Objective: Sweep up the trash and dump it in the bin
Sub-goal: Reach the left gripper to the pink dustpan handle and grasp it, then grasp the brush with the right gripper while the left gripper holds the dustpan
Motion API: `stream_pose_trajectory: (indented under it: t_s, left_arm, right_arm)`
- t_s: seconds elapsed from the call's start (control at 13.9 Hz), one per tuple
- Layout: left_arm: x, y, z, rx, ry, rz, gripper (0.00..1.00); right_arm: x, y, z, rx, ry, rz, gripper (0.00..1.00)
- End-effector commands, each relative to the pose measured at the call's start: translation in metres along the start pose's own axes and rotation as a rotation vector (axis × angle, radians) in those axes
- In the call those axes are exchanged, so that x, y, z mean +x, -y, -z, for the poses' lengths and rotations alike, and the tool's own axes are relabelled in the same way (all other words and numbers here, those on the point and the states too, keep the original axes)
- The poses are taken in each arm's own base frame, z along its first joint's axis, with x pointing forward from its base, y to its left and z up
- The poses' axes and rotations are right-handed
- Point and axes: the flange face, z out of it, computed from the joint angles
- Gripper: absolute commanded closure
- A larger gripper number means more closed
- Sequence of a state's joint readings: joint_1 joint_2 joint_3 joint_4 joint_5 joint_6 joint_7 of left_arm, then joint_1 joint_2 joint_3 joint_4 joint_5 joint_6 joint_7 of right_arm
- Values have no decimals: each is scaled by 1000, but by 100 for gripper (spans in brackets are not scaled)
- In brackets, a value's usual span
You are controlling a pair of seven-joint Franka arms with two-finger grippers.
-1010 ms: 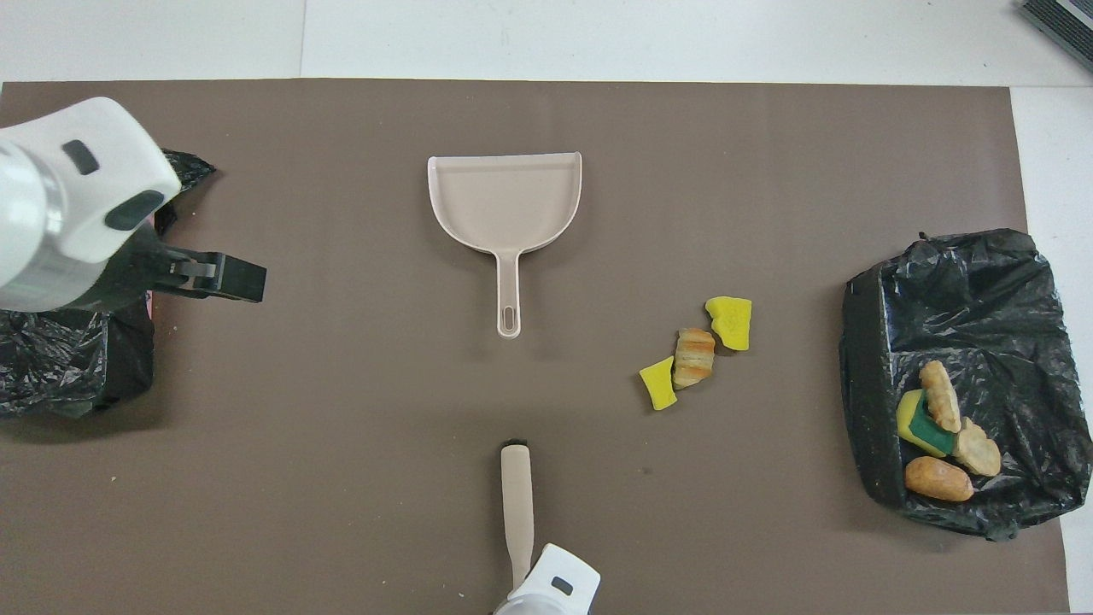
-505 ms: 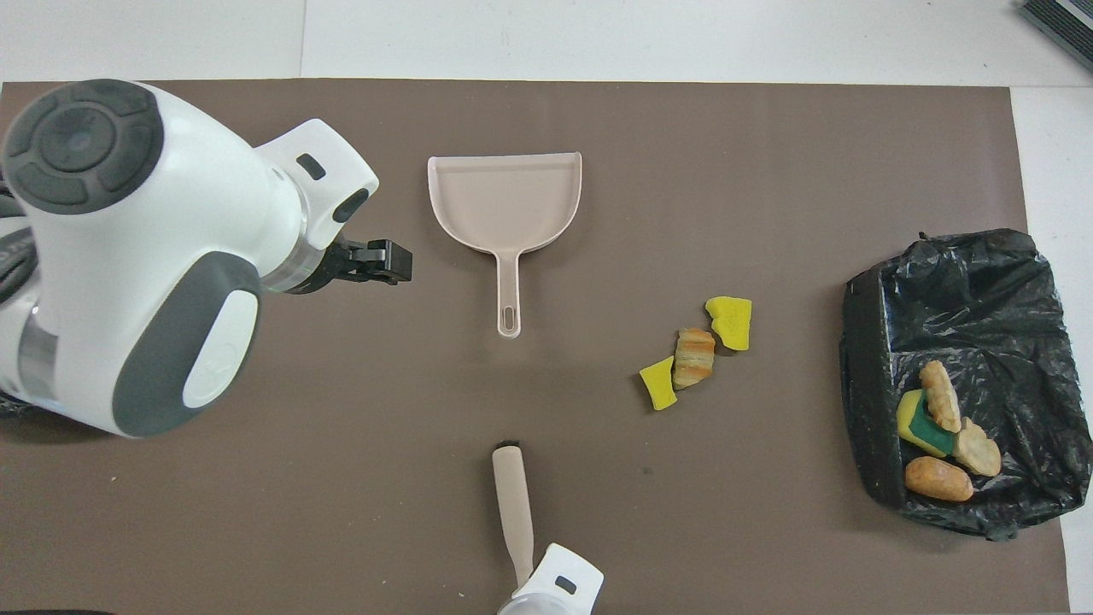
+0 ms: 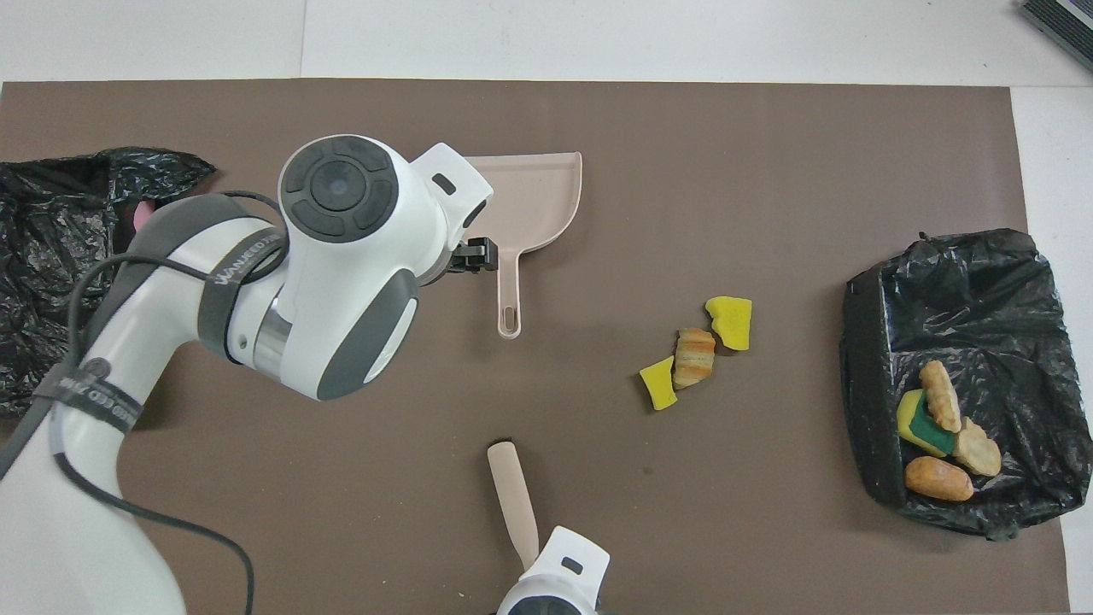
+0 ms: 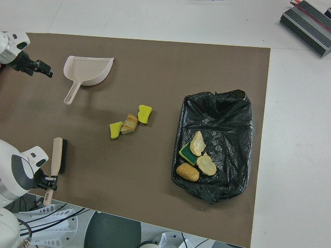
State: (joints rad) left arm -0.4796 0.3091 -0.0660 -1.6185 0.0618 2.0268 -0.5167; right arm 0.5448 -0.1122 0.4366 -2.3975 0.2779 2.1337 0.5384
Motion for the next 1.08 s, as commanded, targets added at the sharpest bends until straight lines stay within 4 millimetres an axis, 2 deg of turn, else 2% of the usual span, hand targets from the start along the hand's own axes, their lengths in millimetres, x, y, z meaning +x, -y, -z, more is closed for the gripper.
stream_pose_trajectory:
  t_s: [0.0,0.22,0.29,0.43,0.58,0.79,0.87,1.01]
  left_arm:
    - [5,-18,-23,-8,-54,9,0]
    - [7,-27,-39,-28,-60,12,0]
    - [7,-31,-42,-40,-69,26,0]
    - [10,-39,-67,-49,-82,24,0]
    - [10,-46,-70,-67,-108,8,0]
    - [6,-47,-76,-65,-98,13,0]
    - [5,-46,-79,-61,-91,14,0]
    - [-10,-53,-93,-46,-62,-6,0]
  right_arm:
    - [3,-45,49,-22,8,37,100]
    - [4,-103,85,-36,38,59,100]
    - [9,-127,94,-41,39,71,100]
    - [18,-174,111,-80,19,88,100]
    - [35,-228,133,-94,-25,32,100]
    - [62,-302,134,-167,-78,15,100]
    - [71,-326,129,-185,-70,20,100]
    - [89,-352,116,-243,-76,34,100]
